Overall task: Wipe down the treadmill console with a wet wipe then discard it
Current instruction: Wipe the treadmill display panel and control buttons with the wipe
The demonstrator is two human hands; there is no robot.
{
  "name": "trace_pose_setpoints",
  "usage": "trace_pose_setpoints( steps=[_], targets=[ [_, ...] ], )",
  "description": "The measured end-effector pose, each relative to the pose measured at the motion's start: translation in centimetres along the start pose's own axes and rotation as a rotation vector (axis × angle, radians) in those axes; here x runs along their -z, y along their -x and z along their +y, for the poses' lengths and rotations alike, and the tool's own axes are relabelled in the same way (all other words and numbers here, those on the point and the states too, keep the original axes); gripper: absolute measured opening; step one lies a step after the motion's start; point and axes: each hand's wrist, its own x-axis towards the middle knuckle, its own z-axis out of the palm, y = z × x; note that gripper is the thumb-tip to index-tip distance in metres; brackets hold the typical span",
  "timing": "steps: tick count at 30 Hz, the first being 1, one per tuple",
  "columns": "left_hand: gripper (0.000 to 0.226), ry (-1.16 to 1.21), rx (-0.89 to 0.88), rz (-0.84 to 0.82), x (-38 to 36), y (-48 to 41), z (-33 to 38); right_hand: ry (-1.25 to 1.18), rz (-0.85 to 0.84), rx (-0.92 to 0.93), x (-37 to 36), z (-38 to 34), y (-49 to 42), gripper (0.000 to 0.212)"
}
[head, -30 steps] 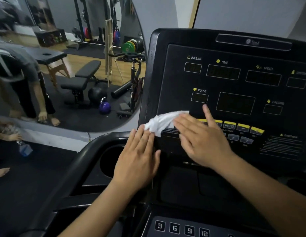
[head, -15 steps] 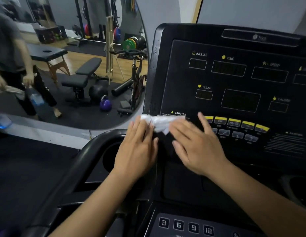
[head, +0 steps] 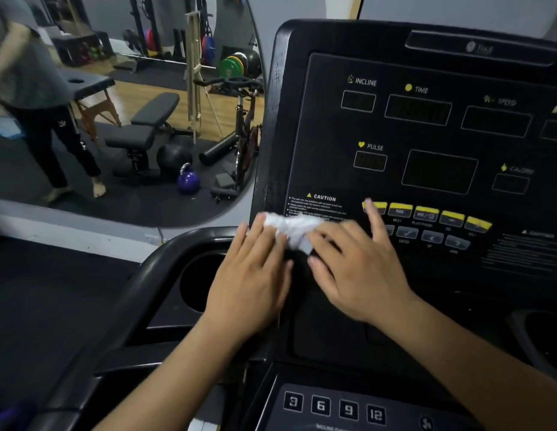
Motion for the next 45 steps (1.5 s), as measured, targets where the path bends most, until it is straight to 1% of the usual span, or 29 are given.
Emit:
trace_pose_setpoints(
  steps=[2, 4, 7, 10, 12, 15, 17, 20, 22, 25, 27, 30, 32, 35, 39, 42, 44, 45],
  targets=[
    [0.046, 0.016, 0.032, 0.043, 0.6, -2.5, -0.2, -0.024, 0.026, -0.086, 0.3, -0.4, -2.1, 0.037],
    [0.049, 0.015, 0.034, 0.071, 0.8, -3.9, -0.4, -0.026, 0.014, -0.138, 0.1, -1.3, -3.0, 0.044],
    [0.046, -0.007, 0.0, 0.021, -0.1, -1.6, -0.1, 0.003, -0.066, -0.083, -0.5, -2.6, -1.0, 0.047],
    [0.045, 0.024, 0.019, -0.018, -0.6, 1.3, 0.3, 0.003, -0.119, -0.031, -0.6, -2.7, 1.8, 0.045],
    [0.047, 0.006, 0.014, -0.008, -0.5, 0.5, 0.0, 0.02, -0.127, -0.025, -0.6, -2.2, 1.5, 0.046],
    [0.052, 0.013, 0.017, 0.031, 0.1, -2.7, -0.5, 0.035, -0.129, -0.067, -0.6, -2.0, -1.1, 0.054],
    [0.056, 0.002, 0.013, 0.007, 0.2, -3.6, -0.7, 0.017, -0.176, -0.082, -0.7, -2.6, -1.8, 0.058],
    [0.056, -0.04, -0.036, -0.036, -0.2, -1.2, -0.5, -0.001, -0.26, -0.044, -1.1, -3.3, 0.7, 0.06],
    [0.055, -0.043, -0.07, -0.054, -0.6, 0.9, -0.3, -0.013, -0.282, -0.012, -1.0, -3.1, 2.8, 0.057],
    [0.053, -0.089, -0.073, -0.052, -0.4, 0.7, -0.6, 0.016, -0.243, -0.02, -0.5, -1.6, 2.4, 0.053],
    [0.058, -0.1, -0.035, -0.047, 0.1, -1.1, -0.9, 0.026, -0.209, -0.062, -0.2, -1.2, 0.4, 0.055],
    [0.062, -0.038, 0.031, -0.05, 0.7, -2.7, -0.9, -0.021, -0.199, -0.09, -0.4, -2.0, -1.3, 0.057],
    [0.06, 0.016, 0.03, -0.035, 0.8, -2.8, -0.9, -0.053, -0.178, -0.072, -0.7, -2.0, -0.7, 0.056],
    [0.052, 0.042, 0.0, 0.04, 1.1, -3.3, -1.2, -0.09, -0.114, -0.043, -0.2, -0.6, 0.1, 0.048],
    [0.043, 0.015, -0.021, 0.134, 1.6, -4.0, -1.5, -0.101, -0.046, -0.048, 0.3, 1.1, 0.4, 0.042],
    [0.027, -0.001, -0.039, 0.178, 2.1, -4.7, -1.3, -0.171, 0.063, -0.026, -0.1, 1.2, 0.9, 0.03],
    [0.02, 0.056, 0.011, 0.185, 2.5, -5.4, -0.9, -0.283, 0.169, -0.067, 0.1, 1.2, 0.6, 0.019],
    [0.019, 0.129, 0.075, 0.196, 2.7, -5.7, -0.7, -0.329, 0.207, -0.099, 0.5, 1.3, 0.2, 0.016]
  ],
)
